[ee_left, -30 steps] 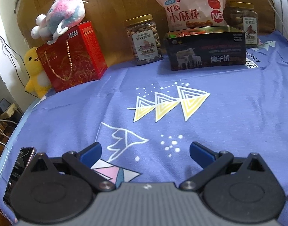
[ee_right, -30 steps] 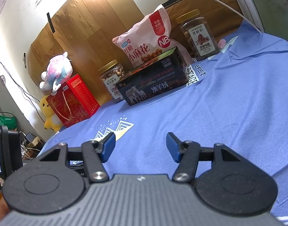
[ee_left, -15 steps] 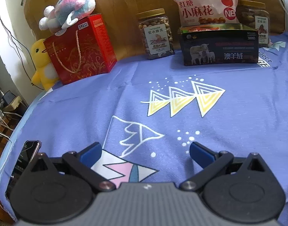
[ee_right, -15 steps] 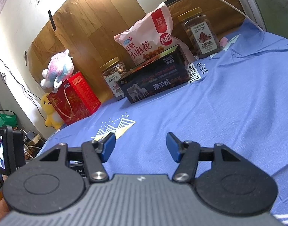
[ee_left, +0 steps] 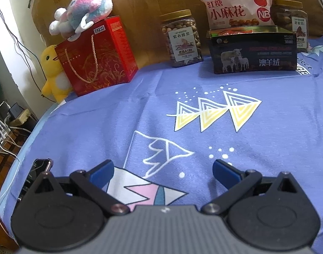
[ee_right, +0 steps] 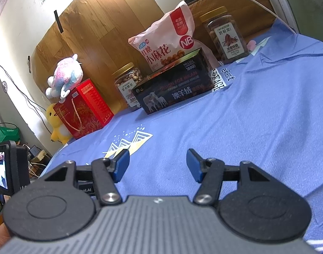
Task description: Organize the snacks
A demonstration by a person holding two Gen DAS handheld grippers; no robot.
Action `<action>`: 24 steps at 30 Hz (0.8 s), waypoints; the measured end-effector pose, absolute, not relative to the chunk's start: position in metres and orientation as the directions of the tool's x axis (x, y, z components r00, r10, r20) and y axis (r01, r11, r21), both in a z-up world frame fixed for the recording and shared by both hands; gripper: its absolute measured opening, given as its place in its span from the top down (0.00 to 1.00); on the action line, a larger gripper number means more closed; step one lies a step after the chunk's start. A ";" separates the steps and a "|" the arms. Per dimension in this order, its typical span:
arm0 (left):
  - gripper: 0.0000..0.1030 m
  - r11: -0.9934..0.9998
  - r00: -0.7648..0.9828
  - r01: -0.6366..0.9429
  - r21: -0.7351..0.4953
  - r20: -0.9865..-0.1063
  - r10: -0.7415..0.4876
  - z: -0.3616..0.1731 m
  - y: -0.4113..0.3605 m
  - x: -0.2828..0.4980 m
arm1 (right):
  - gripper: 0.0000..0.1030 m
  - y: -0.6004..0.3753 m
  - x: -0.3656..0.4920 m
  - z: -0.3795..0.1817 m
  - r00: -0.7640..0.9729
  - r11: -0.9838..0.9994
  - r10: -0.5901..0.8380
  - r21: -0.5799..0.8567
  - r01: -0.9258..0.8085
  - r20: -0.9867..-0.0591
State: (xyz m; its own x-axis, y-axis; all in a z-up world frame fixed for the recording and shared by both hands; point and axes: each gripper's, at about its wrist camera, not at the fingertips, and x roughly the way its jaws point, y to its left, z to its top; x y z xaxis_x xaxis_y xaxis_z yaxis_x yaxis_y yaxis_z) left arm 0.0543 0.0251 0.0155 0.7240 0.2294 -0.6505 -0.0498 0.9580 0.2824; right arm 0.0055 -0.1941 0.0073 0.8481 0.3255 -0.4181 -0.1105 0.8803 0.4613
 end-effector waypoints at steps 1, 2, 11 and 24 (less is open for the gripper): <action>0.00 0.958 0.724 -0.051 0.284 -0.650 0.231 0.015 0.025 0.054 | 0.40 -0.194 0.005 0.007 0.848 0.880 0.326 0.461 -0.110 -0.418; 0.00 0.957 0.724 -0.053 0.285 -0.649 0.233 0.015 0.026 0.055 | 0.40 -0.194 0.005 0.007 0.848 0.880 0.325 0.461 -0.110 -0.418; 0.00 0.955 0.723 -0.061 0.291 -0.647 0.243 0.014 0.027 0.055 | 0.40 -0.193 0.005 0.007 0.849 0.880 0.323 0.462 -0.108 -0.418; 0.00 0.950 0.724 -0.068 0.304 -0.640 0.257 0.014 0.028 0.055 | 0.40 -0.193 0.005 0.007 0.849 0.881 0.322 0.462 -0.106 -0.419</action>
State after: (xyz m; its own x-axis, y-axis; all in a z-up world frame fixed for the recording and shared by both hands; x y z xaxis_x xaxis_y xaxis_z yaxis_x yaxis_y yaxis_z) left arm 0.0549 0.0276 0.0140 0.7239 0.2569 -0.6403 -0.0685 0.9502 0.3039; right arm 0.0052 -0.1931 0.0071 0.8490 0.3221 -0.4189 -0.1062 0.8806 0.4618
